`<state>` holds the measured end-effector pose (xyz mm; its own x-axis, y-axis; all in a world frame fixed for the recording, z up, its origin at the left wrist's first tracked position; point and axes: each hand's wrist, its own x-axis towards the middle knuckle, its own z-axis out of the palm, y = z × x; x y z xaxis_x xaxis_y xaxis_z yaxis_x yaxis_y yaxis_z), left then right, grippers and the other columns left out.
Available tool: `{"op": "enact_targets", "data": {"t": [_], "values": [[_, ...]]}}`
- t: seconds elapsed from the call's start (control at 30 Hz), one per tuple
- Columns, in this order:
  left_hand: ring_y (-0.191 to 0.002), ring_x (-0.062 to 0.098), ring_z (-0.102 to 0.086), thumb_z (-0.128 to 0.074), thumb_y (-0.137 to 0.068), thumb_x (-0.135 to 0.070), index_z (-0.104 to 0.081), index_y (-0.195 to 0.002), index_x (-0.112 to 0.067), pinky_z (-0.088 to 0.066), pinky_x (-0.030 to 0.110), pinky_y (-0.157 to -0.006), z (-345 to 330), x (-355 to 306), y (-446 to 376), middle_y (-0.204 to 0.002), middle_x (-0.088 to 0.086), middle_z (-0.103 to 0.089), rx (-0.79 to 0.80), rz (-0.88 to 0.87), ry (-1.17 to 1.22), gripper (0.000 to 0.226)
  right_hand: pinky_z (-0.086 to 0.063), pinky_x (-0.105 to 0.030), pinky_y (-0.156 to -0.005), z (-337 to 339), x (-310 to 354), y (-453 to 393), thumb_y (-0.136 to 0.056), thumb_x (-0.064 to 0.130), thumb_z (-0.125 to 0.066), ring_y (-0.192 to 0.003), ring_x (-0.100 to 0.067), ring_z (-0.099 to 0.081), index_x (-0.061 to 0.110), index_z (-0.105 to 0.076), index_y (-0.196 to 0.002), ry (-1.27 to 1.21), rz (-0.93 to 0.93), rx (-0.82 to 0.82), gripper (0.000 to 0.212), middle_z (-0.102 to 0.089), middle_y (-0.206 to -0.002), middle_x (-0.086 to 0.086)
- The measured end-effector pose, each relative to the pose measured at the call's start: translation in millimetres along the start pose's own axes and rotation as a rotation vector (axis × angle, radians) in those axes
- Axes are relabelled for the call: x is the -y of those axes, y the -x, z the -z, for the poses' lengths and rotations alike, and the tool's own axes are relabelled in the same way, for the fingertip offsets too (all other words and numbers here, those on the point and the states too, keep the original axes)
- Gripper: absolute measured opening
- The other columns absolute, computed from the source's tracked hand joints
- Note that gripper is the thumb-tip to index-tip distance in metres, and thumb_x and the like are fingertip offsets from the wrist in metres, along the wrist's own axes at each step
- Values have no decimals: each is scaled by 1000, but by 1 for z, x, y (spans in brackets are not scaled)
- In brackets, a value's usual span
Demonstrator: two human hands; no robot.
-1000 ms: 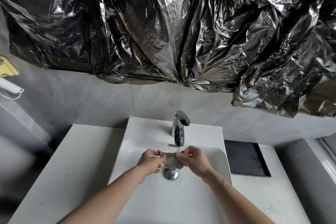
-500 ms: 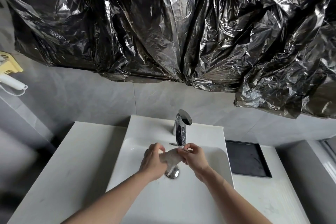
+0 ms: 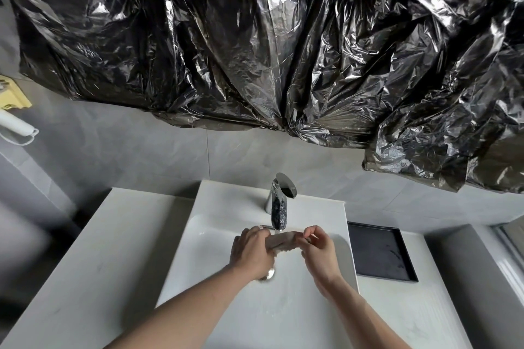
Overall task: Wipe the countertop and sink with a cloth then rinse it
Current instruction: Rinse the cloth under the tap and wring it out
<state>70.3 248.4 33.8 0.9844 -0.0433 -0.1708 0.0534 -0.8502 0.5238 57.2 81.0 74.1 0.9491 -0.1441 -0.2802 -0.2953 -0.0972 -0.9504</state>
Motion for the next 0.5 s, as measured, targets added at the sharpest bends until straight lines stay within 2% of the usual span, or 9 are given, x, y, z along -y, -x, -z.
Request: {"op": "enact_targets", "data": {"t": [0.1, 0.2, 0.3, 0.33, 0.37, 0.43, 0.5], "values": [[-111, 22, -62, -51, -87, -51, -64, -106, -30, -44, 36, -94, -2, -1, -3, -114, -6, -68, 23, 53, 13, 31, -35, -26, -58, 4, -1, 2, -96, -1, -61, -50, -6, -47, 13, -47, -82, -75, -12, -87, 23, -59, -55, 9], [-111, 16, -62, -55, -94, -47, -63, -114, -34, -44, 30, -88, -4, 0, -4, -120, -12, -61, 14, 9, 117, 25, -37, -29, -60, 10, -6, -1, -96, 6, -66, -51, -6, -48, 12, -52, -90, -80, -3, -149, 16, -61, -56, 8], [-108, 14, -63, -61, -91, -39, -65, -99, -35, -49, 30, -87, -11, -4, -6, -113, -13, -56, 33, -9, 271, 10, -39, -29, -61, 13, -8, -3, -97, 7, -65, -49, -1, -49, 9, -54, -102, -79, -10, -132, 12, -62, -56, 8], [-101, 15, -66, -63, -87, -39, -63, -90, -36, -53, 33, -85, -11, -6, -6, -107, -14, -59, 30, 35, 354, 5, -39, -29, -62, 14, -7, -2, -97, 6, -65, -49, 0, -50, 10, -55, -104, -70, -8, -131, 13, -64, -57, 7], [-90, 16, -69, -65, -81, -42, -61, -84, -34, -57, 35, -78, -11, -8, -7, -99, -13, -64, 13, 92, 446, 9, -41, -29, -62, 15, -8, -2, -96, 5, -66, -51, -1, -54, 11, -55, -105, -57, 3, -143, 15, -67, -60, 6], [-73, 12, -68, -71, -70, -47, -57, -77, -30, -54, 30, -66, -10, -9, -8, -79, -12, -70, -35, 167, 550, 22, -50, -30, -67, 17, -12, -4, -94, 4, -69, -63, -7, -67, 16, -57, -104, 3, 37, -214, 19, -76, -73, 3], [-73, 10, -63, -75, -67, -39, -53, -72, -27, -46, 26, -62, -7, -6, -8, -74, -12, -68, -96, 170, 500, 26, -58, -29, -73, 19, -21, -6, -89, 4, -73, -81, -13, -74, 22, -59, -102, 132, 58, -264, 26, -77, -91, 3]]}}
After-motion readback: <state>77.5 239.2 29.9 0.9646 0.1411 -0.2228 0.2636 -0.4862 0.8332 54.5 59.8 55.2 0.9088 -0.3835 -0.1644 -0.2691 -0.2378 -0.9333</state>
